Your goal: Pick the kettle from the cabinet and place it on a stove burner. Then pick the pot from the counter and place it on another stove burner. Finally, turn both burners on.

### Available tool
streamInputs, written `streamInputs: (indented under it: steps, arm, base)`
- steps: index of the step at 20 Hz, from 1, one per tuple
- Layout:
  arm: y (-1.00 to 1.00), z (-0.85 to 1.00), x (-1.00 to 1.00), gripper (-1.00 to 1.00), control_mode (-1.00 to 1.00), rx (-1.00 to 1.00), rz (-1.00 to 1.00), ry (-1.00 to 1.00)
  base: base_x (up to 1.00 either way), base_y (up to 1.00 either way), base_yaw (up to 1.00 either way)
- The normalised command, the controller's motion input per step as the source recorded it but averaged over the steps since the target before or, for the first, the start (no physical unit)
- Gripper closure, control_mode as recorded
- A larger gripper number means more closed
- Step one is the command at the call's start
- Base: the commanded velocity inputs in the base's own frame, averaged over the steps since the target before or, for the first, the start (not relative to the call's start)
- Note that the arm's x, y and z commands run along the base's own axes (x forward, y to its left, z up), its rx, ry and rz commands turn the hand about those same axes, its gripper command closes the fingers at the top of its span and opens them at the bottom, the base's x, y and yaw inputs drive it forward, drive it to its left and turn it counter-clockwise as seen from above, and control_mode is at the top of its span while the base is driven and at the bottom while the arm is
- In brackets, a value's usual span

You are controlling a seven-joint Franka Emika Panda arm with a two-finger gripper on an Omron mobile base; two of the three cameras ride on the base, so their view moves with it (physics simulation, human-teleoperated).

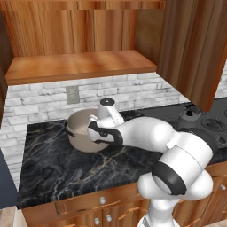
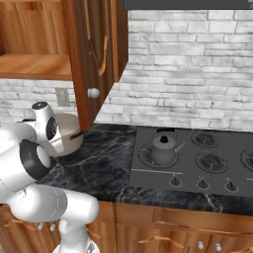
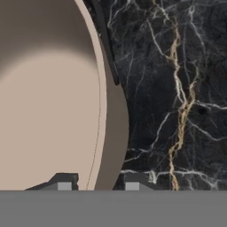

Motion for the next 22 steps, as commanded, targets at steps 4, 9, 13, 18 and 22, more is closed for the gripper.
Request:
streamInputs:
  steps: [4, 9, 13, 18, 22]
  arm:
    - [0.0, -0.01, 0.0, 1.0, -1.0, 0.0, 0.0, 0.0]
    - [0.0, 0.04, -0.07, 1.0, -1.0, 0.0, 0.0, 0.0]
    - [0.0, 0.05, -0.33, 1.0, -1.0, 0.0, 0.0, -0.02]
    - [0.0, 0.14, -0.37, 1.0, -1.0, 0.0, 0.0, -0.05]
    - [0.01, 0.22, -0.52, 1.0, -1.0, -0.01, 0.0, -0.09]
  base:
    - [0.0, 0.0, 0.0]
    - [0.0, 0.0, 0.0]
    - [0.0, 0.0, 0.0]
    - [0.0, 0.0, 0.0]
    - [0.0, 0.0, 0.0]
